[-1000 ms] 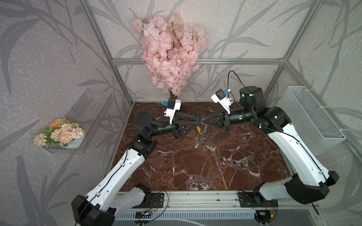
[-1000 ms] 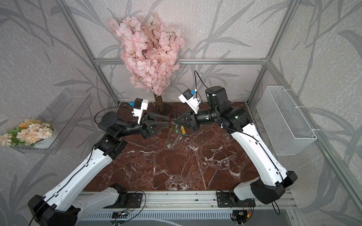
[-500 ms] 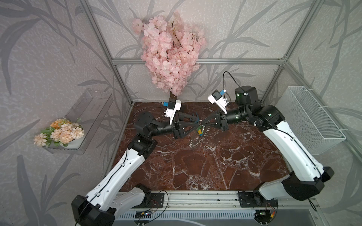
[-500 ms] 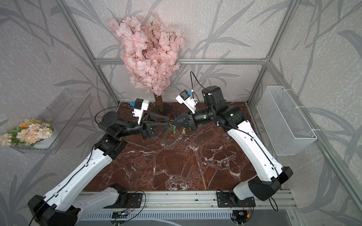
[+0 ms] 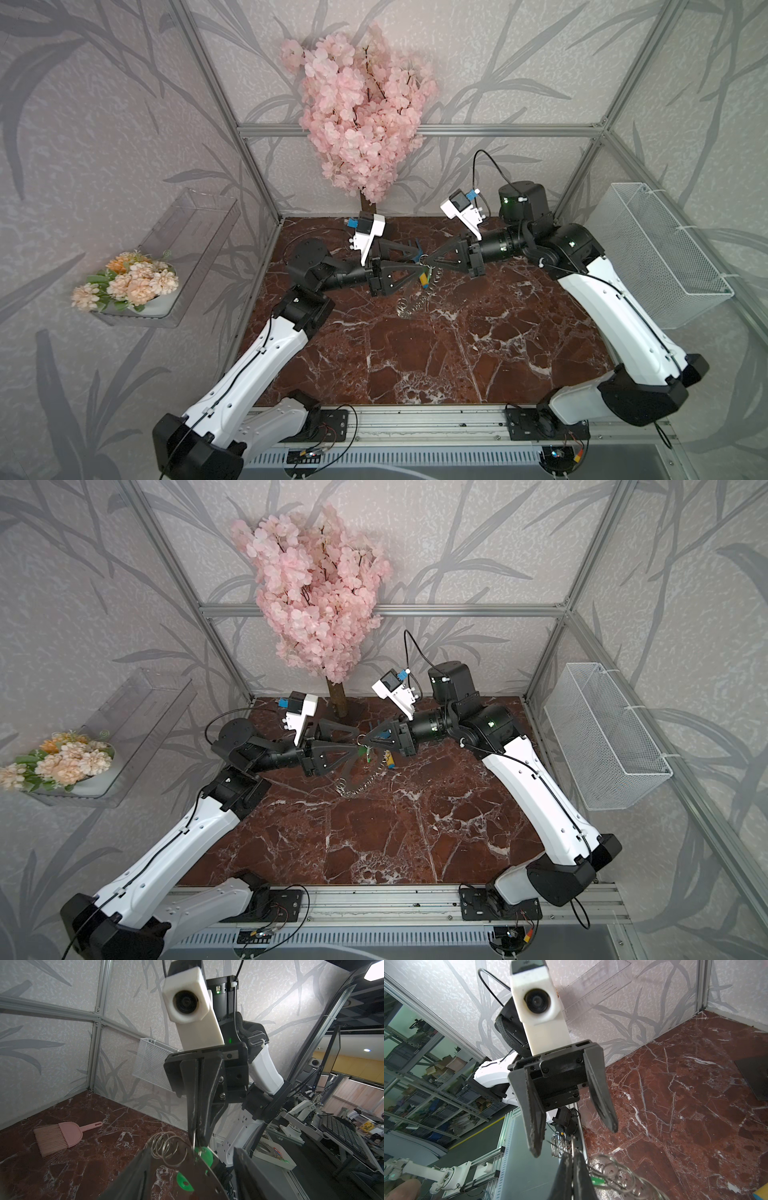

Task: Attach keys to a key ring
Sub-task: Adjust the key on the keyring.

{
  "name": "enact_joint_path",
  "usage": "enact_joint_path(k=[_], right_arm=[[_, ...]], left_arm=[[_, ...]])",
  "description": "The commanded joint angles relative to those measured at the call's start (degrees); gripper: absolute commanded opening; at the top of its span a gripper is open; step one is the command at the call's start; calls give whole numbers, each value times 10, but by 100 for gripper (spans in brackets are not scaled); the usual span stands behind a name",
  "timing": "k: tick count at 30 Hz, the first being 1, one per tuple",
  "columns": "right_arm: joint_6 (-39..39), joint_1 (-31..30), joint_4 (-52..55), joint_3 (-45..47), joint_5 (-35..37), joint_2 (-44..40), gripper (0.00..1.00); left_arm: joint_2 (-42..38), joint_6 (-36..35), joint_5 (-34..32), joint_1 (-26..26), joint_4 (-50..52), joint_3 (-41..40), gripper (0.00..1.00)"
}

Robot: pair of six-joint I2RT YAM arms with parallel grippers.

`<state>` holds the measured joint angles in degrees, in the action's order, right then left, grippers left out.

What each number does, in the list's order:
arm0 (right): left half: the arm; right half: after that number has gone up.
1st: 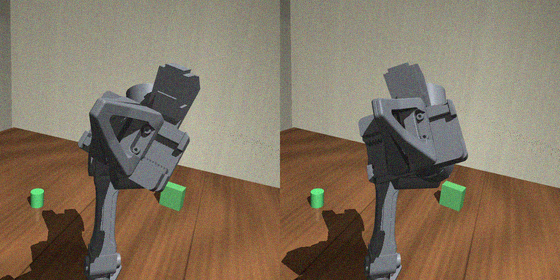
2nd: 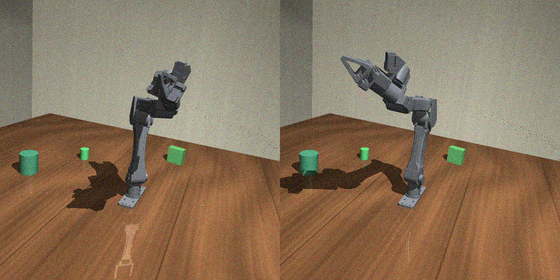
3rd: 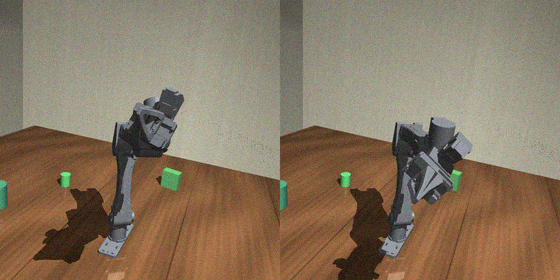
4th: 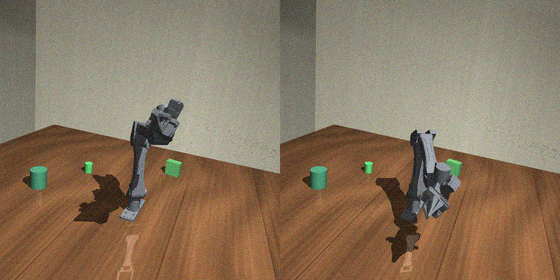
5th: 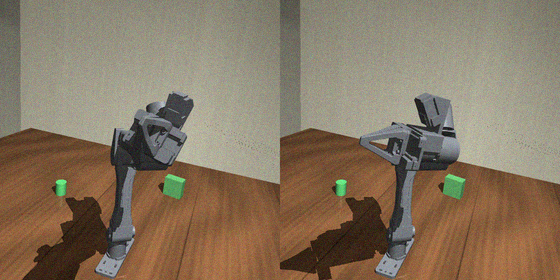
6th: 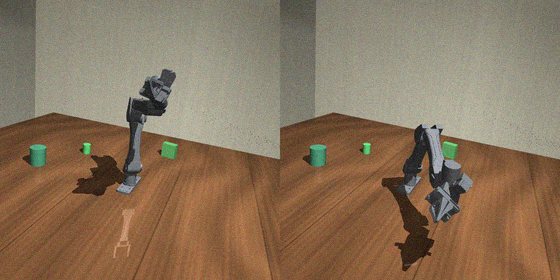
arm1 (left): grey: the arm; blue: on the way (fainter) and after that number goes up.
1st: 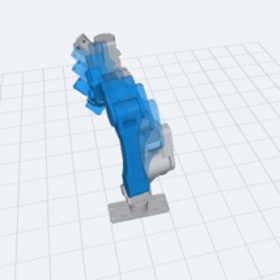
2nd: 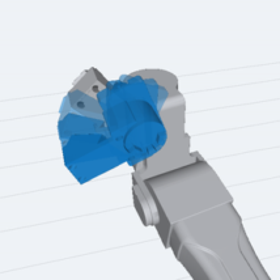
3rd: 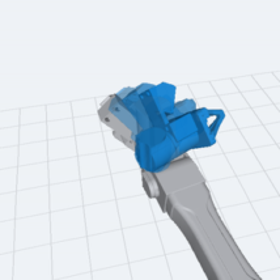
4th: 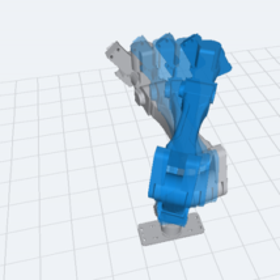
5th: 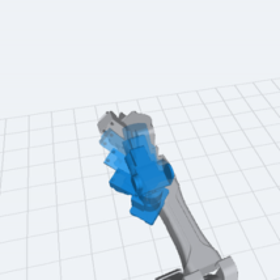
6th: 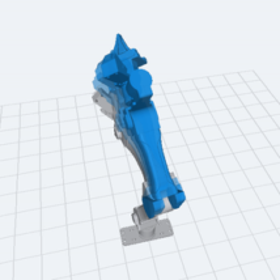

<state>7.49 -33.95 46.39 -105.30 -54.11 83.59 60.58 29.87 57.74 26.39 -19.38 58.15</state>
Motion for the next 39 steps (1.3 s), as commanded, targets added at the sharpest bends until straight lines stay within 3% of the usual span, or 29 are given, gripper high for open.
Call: enact_joint_path(k=[1,4,10,16,30,35,39], right_arm=[[5,-5,-32,-15,-15,1,0],[5,-8,-35,-14,-16,0,0],[-2,-15,-23,-15,-18,0,0],[-14,-23,-2,-26,-14,6,0],[-23,-30,9,-36,-10,14,0],[-21,-32,7,-37,-8,15,0],[-16,-32,0,-36,-11,15,0]], left_arm=[[-18,5,-9,0,-29,-8,65],[-27,3,-15,-1,-29,-12,60],[-27,14,-9,-1,-41,-10,41],[-13,26,8,0,-48,-7,38],[-6,30,17,0,-48,-4,17],[-5,29,19,1,-45,-4,14],[-6,29,16,1,-44,-3,3]])
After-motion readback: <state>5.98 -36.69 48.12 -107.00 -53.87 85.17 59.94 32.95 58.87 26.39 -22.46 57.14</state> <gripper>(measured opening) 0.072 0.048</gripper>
